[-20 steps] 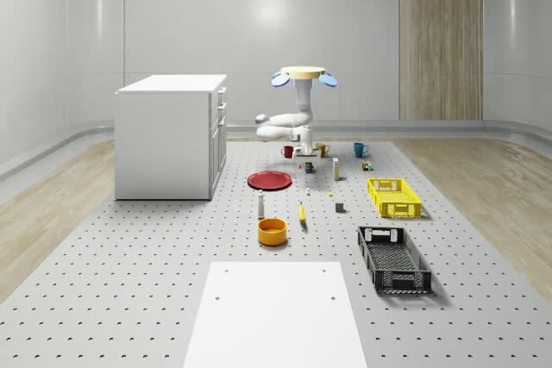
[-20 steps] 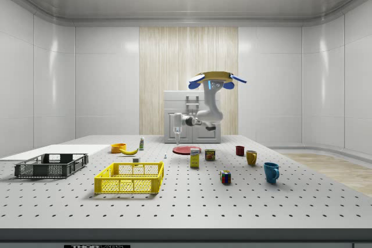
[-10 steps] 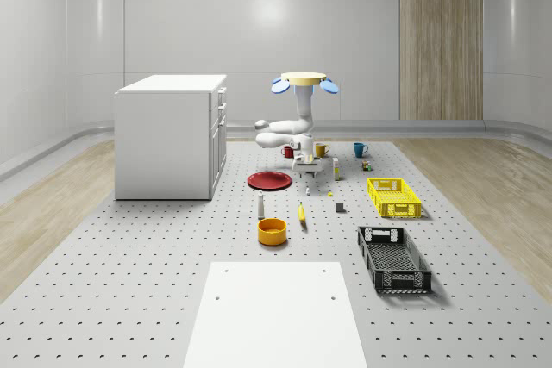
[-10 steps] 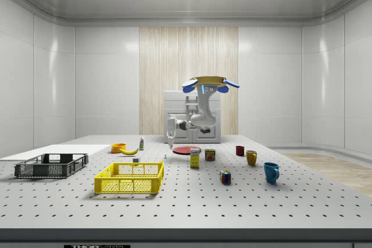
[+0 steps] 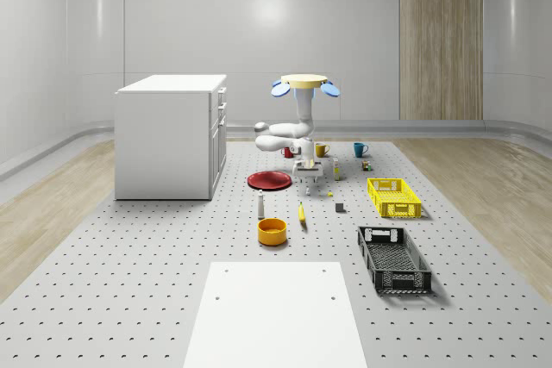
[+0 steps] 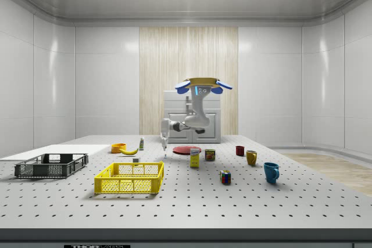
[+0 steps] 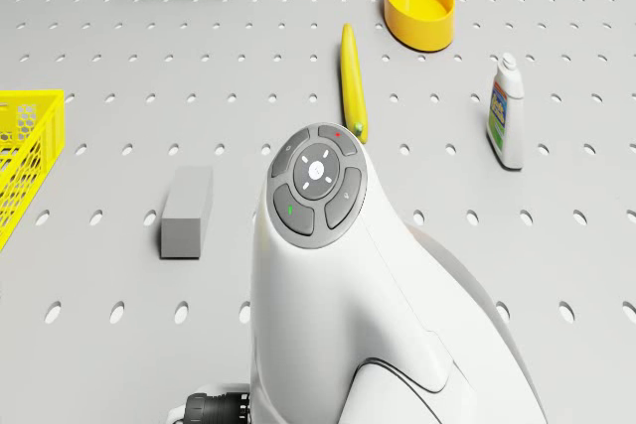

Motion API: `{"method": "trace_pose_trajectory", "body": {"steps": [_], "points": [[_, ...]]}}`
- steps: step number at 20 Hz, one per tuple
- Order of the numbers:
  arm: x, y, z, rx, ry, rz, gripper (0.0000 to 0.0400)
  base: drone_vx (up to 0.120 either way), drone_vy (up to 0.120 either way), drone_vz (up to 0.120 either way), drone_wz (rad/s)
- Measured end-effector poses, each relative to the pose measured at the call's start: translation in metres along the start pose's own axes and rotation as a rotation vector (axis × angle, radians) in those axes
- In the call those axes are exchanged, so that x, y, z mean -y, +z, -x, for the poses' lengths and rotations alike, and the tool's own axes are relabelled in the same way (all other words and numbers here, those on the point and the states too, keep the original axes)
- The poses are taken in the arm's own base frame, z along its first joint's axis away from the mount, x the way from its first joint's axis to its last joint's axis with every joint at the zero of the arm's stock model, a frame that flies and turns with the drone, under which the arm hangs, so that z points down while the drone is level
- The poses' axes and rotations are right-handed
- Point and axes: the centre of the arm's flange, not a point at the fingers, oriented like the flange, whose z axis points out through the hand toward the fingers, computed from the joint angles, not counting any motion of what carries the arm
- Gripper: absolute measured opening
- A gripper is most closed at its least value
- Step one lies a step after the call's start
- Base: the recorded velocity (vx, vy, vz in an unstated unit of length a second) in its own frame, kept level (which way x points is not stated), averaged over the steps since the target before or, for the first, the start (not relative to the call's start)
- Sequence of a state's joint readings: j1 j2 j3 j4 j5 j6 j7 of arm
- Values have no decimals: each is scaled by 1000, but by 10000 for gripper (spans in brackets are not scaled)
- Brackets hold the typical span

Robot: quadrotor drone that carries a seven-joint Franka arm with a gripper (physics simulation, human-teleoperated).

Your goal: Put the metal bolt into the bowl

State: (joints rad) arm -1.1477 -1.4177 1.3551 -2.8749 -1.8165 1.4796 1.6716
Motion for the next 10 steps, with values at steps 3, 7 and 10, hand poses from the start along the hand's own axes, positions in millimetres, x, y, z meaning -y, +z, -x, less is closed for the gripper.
{"method": "trace_pose_trajectory", "body": {"steps": [3,7,10], "points": [[0,0,0,0,0,0,400,0,0,0,0],[0,0,0,0,0,0,400,-30,0,0,0],[0,0,0,0,0,0,400,-93,0,0,0]]}}
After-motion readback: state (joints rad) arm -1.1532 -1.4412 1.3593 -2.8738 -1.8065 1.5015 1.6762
